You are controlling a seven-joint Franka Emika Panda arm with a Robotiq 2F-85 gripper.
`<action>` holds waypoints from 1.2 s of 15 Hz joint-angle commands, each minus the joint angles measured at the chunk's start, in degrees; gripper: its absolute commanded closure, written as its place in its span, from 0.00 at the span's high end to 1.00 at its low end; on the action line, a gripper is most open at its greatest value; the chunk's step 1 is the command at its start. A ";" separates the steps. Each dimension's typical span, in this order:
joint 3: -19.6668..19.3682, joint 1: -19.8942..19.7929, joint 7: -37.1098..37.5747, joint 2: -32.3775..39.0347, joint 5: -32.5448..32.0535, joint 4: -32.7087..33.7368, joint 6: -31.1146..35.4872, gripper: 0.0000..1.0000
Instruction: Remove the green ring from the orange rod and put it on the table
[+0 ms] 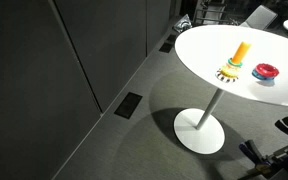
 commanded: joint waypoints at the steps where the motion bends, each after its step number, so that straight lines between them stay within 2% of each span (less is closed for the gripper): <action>1: 0.24 -0.24 -0.09 0.01 0.12 0.14 -0.14 1.00; 6: 0.29 -0.15 0.01 0.65 0.29 0.65 -0.19 1.00; 11: 0.34 1.15 -1.45 3.19 3.39 1.67 -0.01 1.00; 18: 0.61 3.94 -6.99 7.87 13.50 1.15 2.53 1.00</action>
